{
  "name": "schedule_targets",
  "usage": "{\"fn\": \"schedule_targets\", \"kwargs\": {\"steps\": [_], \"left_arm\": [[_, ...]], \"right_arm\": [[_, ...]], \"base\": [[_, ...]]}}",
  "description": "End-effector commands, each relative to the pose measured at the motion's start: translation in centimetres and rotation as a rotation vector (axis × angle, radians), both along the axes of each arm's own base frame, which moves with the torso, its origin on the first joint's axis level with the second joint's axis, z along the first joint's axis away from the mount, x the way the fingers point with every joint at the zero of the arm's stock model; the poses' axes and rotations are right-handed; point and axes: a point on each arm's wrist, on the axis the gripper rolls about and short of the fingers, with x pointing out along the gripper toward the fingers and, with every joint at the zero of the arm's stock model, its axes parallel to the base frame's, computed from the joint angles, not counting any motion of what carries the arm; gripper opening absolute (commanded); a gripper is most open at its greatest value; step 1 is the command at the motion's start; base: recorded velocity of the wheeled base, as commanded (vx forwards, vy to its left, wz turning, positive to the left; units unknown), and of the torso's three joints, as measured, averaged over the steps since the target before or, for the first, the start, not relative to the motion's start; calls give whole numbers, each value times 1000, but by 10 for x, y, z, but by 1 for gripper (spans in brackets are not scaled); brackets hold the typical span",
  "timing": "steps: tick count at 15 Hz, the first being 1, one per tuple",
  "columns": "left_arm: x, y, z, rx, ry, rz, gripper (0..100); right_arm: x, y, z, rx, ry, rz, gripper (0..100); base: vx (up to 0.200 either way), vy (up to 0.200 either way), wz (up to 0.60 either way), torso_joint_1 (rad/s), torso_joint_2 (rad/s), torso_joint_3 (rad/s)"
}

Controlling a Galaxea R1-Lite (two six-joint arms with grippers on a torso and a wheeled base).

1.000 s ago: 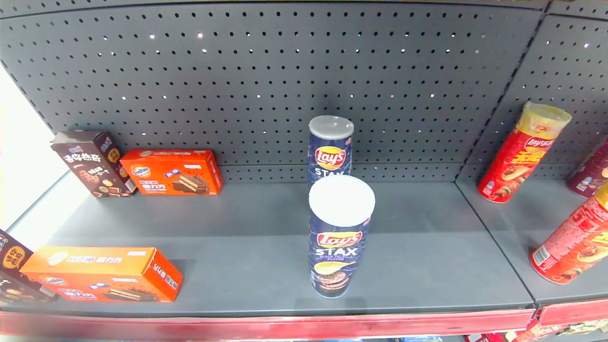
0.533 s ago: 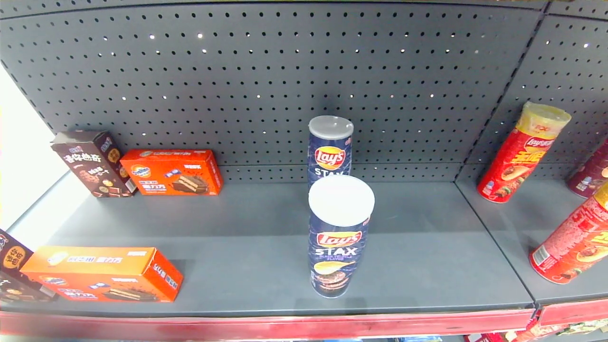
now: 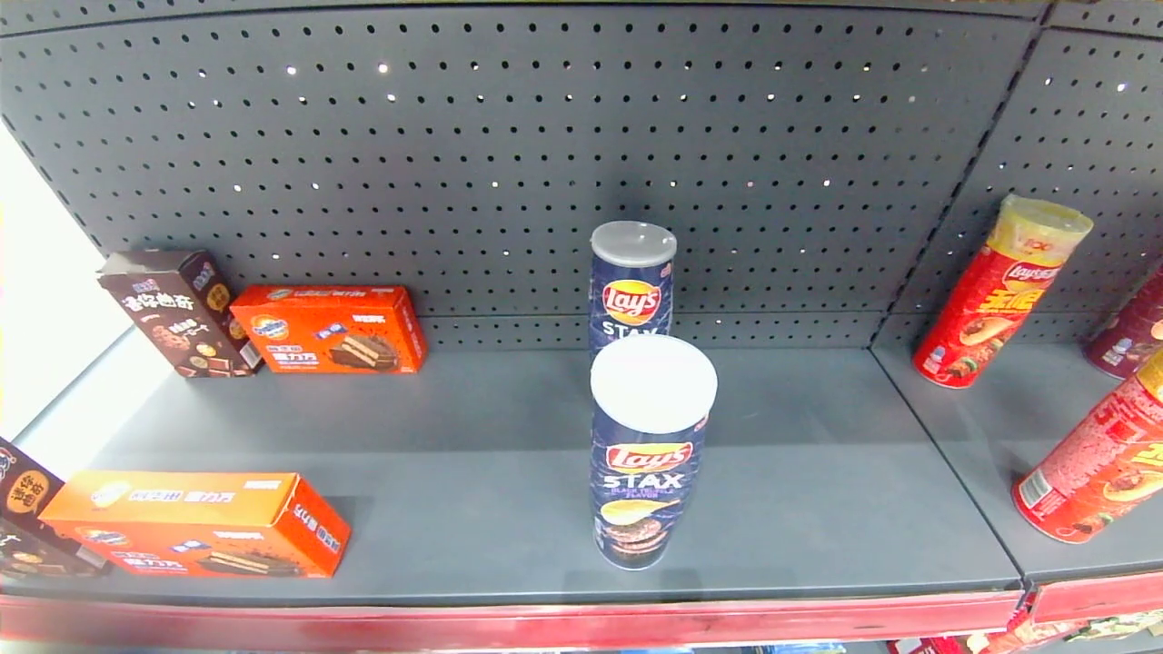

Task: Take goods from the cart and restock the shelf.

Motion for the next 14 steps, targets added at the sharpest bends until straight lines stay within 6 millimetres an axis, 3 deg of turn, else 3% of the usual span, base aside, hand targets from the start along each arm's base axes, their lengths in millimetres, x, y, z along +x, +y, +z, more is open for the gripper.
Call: {"fn": "schedule_targets", "kwargs": {"steps": [1,2,3,4,7,14], "left_arm": [[-1,-2,-1,-22,-20,-90,100],[-1,-7,-4,-38,10,-292,100],[-1,-8,-5,-25,22,-338,100],[-1,-8,-6,-21,33,-339,100],[-1,-3,-7,-94,33,-127,100],[-1,-4,-7,-161,30,-176,100]], "right_arm": [[0,0,-1,0,5,1,100],[0,0,-1,0,5,1,100],[0,0,-1,0,5,1,100],[0,0,-1,0,5,1,100],[0,0,-1,0,5,2,100],[0,0,0,3,3,21,100]], "base": [[0,0,0,0,0,0],[0,0,0,0,0,0],[0,0,0,0,0,0],[0,0,0,0,0,0],[0,0,0,0,0,0],[0,0,0,0,0,0]]}}
